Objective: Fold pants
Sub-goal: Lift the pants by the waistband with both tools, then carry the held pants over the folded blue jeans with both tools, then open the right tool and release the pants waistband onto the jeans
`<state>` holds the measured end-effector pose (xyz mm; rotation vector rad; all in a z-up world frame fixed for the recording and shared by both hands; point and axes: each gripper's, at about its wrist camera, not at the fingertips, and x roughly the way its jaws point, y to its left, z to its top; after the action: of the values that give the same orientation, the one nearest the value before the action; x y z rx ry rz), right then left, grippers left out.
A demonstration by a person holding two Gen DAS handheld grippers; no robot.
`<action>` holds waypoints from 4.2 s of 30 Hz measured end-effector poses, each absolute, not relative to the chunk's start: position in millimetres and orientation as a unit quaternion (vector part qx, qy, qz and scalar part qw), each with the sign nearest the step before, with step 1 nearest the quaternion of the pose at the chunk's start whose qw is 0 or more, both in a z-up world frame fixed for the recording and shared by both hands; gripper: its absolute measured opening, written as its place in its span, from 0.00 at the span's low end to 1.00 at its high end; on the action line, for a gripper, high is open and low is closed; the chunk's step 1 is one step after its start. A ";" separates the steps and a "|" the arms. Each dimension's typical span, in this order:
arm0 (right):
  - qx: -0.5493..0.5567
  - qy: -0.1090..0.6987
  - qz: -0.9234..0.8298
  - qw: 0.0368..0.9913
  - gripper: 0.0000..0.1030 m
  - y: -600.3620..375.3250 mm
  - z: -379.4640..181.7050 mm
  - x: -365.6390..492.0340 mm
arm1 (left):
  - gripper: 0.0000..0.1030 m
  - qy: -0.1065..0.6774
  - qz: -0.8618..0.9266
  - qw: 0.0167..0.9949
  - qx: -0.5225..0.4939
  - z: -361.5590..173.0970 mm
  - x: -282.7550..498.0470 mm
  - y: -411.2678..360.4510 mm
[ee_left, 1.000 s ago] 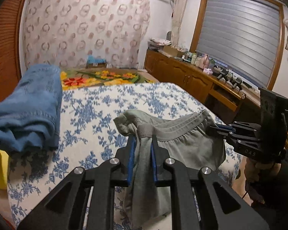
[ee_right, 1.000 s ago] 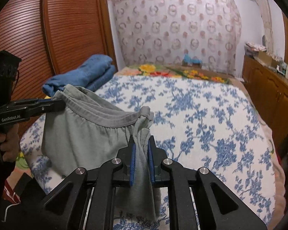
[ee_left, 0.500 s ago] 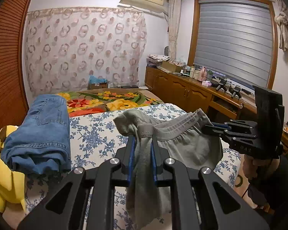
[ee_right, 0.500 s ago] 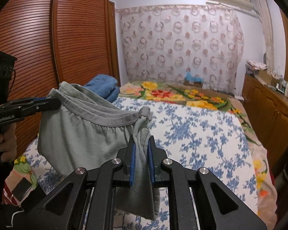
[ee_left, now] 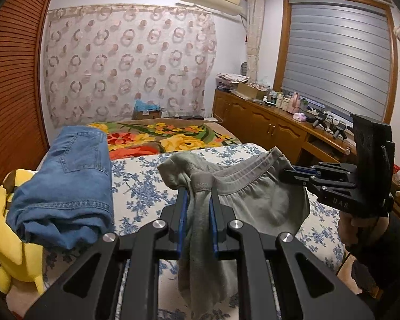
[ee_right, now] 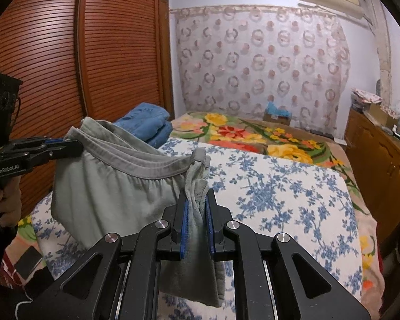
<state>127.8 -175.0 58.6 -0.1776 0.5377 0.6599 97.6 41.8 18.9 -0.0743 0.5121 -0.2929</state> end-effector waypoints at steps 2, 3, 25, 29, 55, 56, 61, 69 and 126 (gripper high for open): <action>-0.088 0.261 0.324 0.905 0.09 -168.8 59.9 136.1 | 0.12 0.251 -0.140 0.957 -0.038 20.8 102.1 45.8; -0.089 0.261 0.325 0.904 0.09 -166.3 61.0 139.1 | 0.12 0.251 -0.139 0.957 -0.038 21.3 103.9 47.3; -0.134 0.249 0.360 0.889 0.09 -95.3 98.8 223.3 | 0.12 0.238 -0.088 0.966 -0.051 44.9 157.8 104.6; -0.141 0.248 0.368 0.885 0.09 -82.5 98.5 235.1 | 0.12 0.237 -0.077 0.967 -0.055 44.0 163.0 116.3; -0.224 0.196 0.433 0.851 0.09 46.3 105.3 300.8 | 0.12 0.208 0.020 0.973 -0.095 26.7 166.3 182.0; -0.228 0.196 0.435 0.849 0.09 52.4 102.8 302.7 | 0.12 0.210 0.025 0.973 -0.095 22.9 166.1 183.7; -0.243 0.198 0.445 0.839 0.09 79.1 91.0 310.1 | 0.12 0.218 0.048 0.969 -0.101 11.6 164.8 190.0; -0.259 0.190 0.467 0.824 0.09 118.0 79.6 310.9 | 0.12 0.217 0.068 0.966 -0.121 -1.7 152.3 199.0; -0.232 0.294 0.473 0.797 0.26 123.3 17.0 359.7 | 0.14 0.256 0.144 0.944 -0.151 -48.2 147.6 213.8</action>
<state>359.7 123.3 17.0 -0.4985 0.6319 1.0150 147.6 213.8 -48.2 -0.3084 0.5225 0.2936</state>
